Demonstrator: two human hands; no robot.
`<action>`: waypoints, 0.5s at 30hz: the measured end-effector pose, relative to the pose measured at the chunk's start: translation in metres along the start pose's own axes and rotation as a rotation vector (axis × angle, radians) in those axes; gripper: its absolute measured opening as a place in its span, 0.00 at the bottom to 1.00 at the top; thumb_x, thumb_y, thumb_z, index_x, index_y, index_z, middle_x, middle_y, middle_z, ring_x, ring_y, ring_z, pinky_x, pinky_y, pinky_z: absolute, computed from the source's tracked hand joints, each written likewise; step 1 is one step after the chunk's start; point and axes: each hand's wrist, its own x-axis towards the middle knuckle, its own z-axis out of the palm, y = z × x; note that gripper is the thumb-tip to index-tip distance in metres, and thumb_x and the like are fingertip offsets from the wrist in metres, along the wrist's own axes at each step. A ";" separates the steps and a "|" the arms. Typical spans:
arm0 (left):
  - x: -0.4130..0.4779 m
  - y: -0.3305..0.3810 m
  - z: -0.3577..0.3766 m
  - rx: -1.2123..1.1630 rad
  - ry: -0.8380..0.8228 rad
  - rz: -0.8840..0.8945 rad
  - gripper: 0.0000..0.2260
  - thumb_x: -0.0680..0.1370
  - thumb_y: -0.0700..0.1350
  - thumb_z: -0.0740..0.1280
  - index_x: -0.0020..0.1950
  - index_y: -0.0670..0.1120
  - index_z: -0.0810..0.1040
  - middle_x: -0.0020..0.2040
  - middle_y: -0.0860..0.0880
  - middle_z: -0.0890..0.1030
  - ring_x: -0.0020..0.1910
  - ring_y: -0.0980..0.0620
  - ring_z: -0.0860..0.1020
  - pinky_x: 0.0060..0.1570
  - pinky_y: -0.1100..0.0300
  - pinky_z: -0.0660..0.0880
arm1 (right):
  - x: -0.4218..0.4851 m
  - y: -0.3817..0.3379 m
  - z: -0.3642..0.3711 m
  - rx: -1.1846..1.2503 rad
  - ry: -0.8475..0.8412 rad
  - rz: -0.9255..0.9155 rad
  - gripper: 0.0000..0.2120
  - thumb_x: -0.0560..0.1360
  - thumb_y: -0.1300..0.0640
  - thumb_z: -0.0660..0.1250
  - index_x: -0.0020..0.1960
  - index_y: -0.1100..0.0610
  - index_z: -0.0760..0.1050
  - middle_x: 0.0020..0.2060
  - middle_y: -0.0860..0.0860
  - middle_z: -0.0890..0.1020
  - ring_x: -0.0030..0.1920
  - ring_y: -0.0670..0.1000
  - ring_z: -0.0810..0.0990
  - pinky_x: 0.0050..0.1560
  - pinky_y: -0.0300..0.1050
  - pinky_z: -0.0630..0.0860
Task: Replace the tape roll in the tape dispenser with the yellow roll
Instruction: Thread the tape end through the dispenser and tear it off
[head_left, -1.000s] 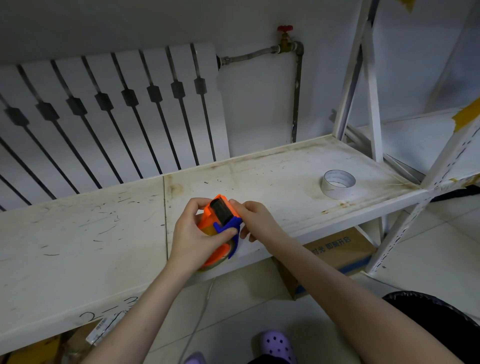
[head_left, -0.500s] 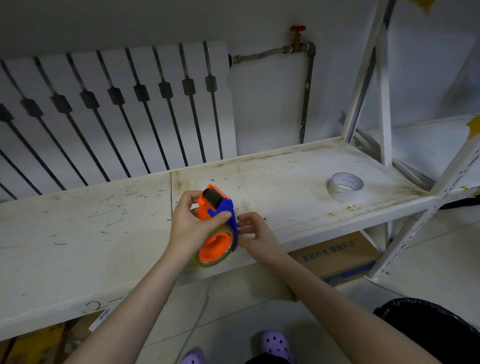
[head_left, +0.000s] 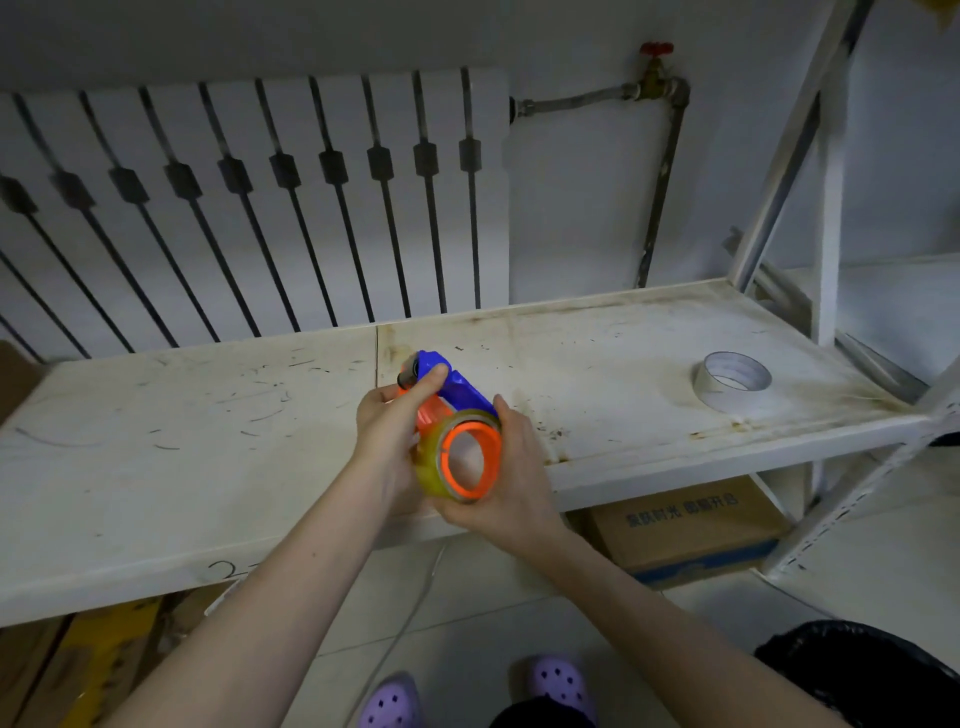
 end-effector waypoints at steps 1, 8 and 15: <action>0.000 0.001 0.000 0.039 -0.044 -0.019 0.20 0.68 0.50 0.75 0.52 0.44 0.72 0.45 0.46 0.81 0.40 0.51 0.80 0.33 0.58 0.76 | 0.001 0.002 -0.005 -0.003 0.011 -0.012 0.52 0.57 0.45 0.79 0.72 0.49 0.52 0.64 0.43 0.65 0.64 0.43 0.65 0.61 0.41 0.69; 0.001 -0.004 -0.003 0.069 -0.133 -0.017 0.21 0.74 0.61 0.64 0.60 0.48 0.76 0.53 0.45 0.82 0.54 0.46 0.79 0.58 0.48 0.74 | 0.001 0.012 -0.049 0.285 -0.224 0.082 0.46 0.56 0.47 0.78 0.68 0.44 0.58 0.62 0.37 0.67 0.63 0.45 0.70 0.57 0.43 0.77; -0.002 0.012 0.002 0.037 -0.308 -0.019 0.16 0.77 0.58 0.60 0.46 0.47 0.79 0.43 0.47 0.83 0.46 0.47 0.80 0.51 0.51 0.75 | -0.010 0.011 -0.066 0.575 -0.399 0.178 0.39 0.56 0.45 0.80 0.64 0.43 0.68 0.63 0.46 0.74 0.62 0.51 0.75 0.52 0.47 0.79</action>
